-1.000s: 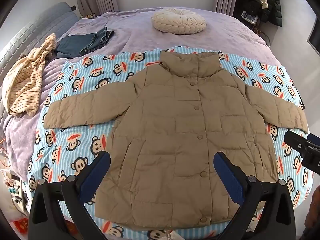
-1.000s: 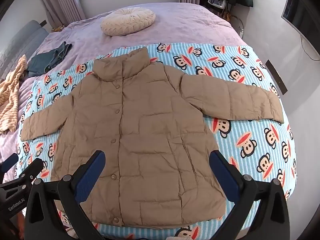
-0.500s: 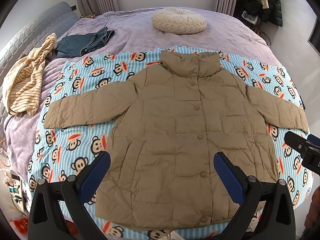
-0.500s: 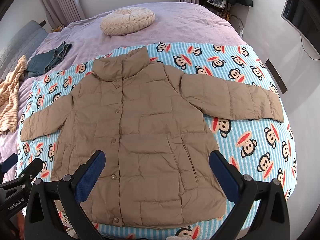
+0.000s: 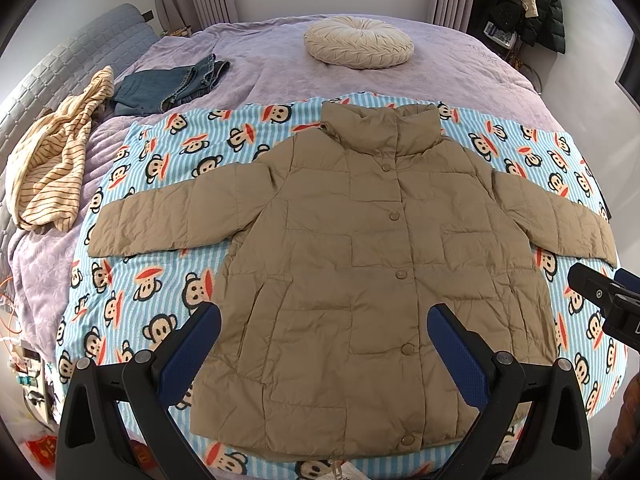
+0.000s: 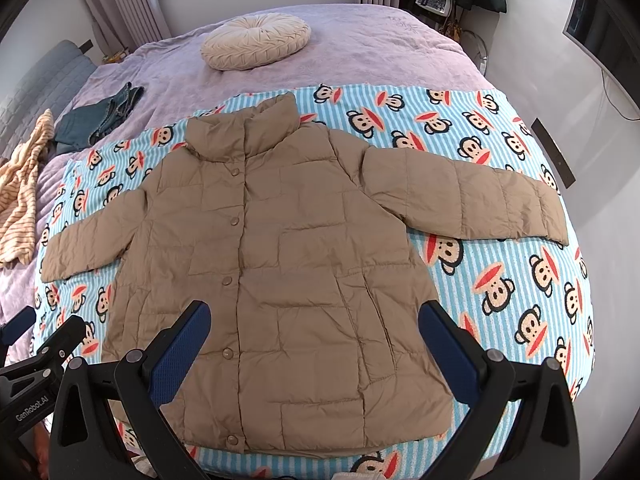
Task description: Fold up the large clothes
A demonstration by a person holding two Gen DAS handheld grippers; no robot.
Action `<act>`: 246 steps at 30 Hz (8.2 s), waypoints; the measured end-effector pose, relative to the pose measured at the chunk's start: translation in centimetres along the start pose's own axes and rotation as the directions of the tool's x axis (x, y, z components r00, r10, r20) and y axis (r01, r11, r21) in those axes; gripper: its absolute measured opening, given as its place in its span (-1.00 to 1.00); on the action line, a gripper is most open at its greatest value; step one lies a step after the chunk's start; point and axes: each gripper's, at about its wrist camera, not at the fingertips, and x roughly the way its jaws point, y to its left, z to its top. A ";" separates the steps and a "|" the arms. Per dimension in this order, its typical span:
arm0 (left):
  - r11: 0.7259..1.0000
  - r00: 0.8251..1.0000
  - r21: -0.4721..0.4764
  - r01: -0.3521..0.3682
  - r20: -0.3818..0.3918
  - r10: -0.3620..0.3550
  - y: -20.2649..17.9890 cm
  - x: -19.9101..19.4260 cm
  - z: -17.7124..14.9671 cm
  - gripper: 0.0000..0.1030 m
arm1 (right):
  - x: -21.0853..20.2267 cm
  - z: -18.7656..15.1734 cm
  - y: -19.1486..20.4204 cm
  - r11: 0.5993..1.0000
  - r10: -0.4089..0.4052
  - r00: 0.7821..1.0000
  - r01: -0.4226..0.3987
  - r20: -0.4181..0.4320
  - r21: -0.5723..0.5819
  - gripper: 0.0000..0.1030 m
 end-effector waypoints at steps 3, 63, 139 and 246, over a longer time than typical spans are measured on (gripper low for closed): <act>1.000 1.000 0.000 0.001 0.000 -0.001 0.0 0.0 0.0 1.00 | 0.0 0.0 0.0 1.000 0.000 1.000 0.000 0.000 0.000 1.00; 1.000 1.000 -0.001 0.003 0.001 -0.003 -0.1 0.0 -0.1 1.00 | 0.4 -0.1 0.5 1.000 0.001 1.000 -0.001 -0.011 -0.002 1.00; 0.897 0.867 -0.171 0.408 0.380 -0.322 24.9 17.0 11.8 -0.76 | 30.6 4.7 28.8 0.792 0.609 0.750 -0.594 -0.258 0.144 -0.75; 0.975 0.986 0.152 0.163 -0.009 -0.164 -5.6 15.6 -0.9 0.99 | 18.9 -1.0 -12.0 0.785 0.288 0.957 -0.252 0.026 0.566 0.56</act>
